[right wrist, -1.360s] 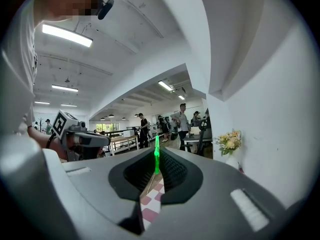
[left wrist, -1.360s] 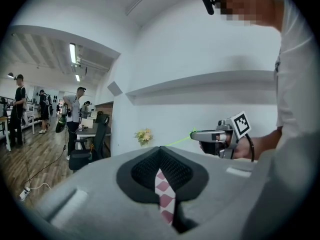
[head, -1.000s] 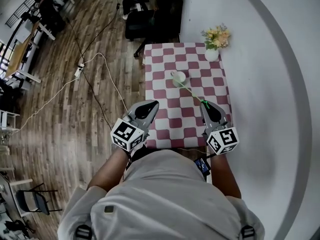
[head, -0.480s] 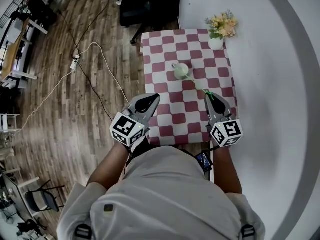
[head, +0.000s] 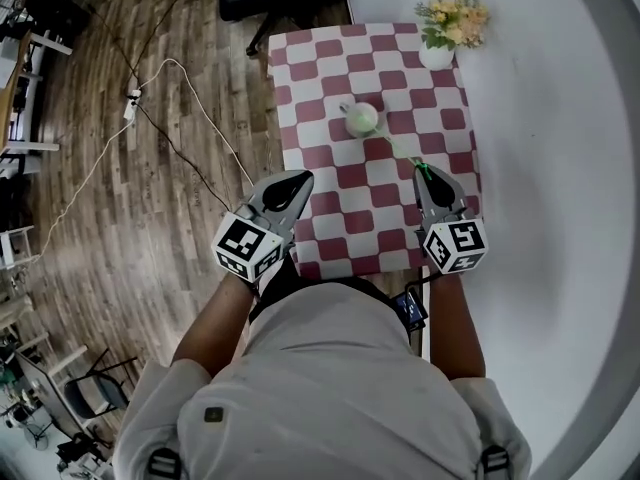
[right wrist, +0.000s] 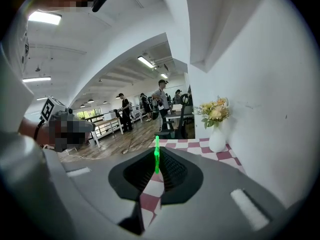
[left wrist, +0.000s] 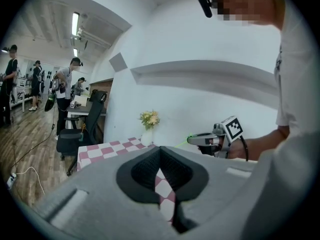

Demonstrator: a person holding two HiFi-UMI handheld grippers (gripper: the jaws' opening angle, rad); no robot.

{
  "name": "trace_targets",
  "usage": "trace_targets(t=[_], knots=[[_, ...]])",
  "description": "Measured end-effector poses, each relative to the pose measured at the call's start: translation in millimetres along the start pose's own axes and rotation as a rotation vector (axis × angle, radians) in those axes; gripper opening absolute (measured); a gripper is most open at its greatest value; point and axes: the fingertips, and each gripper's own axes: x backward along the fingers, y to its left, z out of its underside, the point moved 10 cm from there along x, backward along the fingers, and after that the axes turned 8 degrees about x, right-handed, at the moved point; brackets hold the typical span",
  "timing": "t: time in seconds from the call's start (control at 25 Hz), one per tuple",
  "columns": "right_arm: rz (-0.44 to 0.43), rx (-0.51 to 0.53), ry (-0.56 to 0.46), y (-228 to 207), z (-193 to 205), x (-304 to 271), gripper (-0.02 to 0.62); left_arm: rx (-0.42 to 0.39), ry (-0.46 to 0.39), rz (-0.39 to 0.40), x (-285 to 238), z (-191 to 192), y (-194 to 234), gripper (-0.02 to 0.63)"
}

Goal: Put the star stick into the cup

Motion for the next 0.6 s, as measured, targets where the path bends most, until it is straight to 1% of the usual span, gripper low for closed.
trace_targets(t=[0.36, 0.6], knots=[[0.009, -0.006, 0.103, -8, 19, -31, 0.029, 0.045, 0.051, 0.027, -22, 12, 22, 0.003], [0.004, -0.001, 0.129, -11, 23, -48, 0.031, 0.055, 0.065, 0.036, -32, 13, 32, 0.003]])
